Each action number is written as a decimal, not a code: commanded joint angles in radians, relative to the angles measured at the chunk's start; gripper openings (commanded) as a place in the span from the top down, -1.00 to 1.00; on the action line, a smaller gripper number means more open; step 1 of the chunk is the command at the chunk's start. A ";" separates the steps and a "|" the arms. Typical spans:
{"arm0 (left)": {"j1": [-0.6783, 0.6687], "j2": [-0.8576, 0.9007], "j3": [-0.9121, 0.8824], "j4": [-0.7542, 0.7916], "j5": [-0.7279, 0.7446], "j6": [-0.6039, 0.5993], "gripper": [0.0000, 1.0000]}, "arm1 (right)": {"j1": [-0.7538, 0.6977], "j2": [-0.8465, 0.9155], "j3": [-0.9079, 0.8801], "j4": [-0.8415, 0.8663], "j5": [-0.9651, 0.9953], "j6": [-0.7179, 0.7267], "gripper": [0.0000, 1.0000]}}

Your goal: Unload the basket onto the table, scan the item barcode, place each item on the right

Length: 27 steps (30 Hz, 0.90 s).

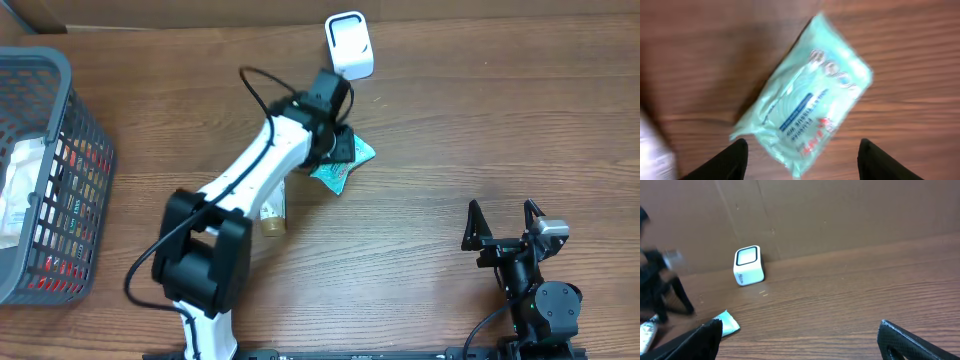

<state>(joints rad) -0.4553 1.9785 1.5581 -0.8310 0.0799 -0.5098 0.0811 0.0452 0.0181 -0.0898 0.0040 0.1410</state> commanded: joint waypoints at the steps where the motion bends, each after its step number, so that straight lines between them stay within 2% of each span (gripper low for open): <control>1: 0.018 -0.148 0.193 -0.088 0.018 0.118 -0.35 | 0.004 -0.002 -0.010 0.006 0.003 -0.003 -1.00; 6: 0.112 -0.270 0.435 -0.269 0.018 0.187 -0.68 | 0.004 -0.002 -0.010 0.006 0.003 -0.003 -1.00; 10: 0.253 -0.341 0.563 -0.366 0.018 0.215 -0.72 | 0.004 -0.002 -0.010 0.006 0.003 -0.003 -1.00; 15: 0.521 -0.414 0.663 -0.461 0.017 0.219 -0.71 | 0.004 -0.002 -0.010 0.006 0.003 -0.003 -1.00; 20: 0.842 -0.454 0.671 -0.511 0.017 0.213 -0.78 | 0.004 -0.002 -0.010 0.006 0.003 -0.003 -1.00; 23: 1.027 -0.438 0.666 -0.499 0.018 0.138 -0.94 | 0.004 -0.002 -0.010 0.006 0.003 -0.003 -1.00; 25: 1.135 -0.415 0.665 -0.488 0.035 0.082 -0.95 | 0.004 -0.002 -0.010 0.006 0.003 -0.003 -1.00; 27: 1.215 -0.389 0.665 -0.476 0.072 0.080 -0.92 | 0.004 -0.002 -0.010 0.006 0.003 -0.003 -1.00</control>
<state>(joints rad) 0.6464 1.5532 2.2131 -1.3197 0.1020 -0.3683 0.0811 0.0452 0.0185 -0.0902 0.0044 0.1413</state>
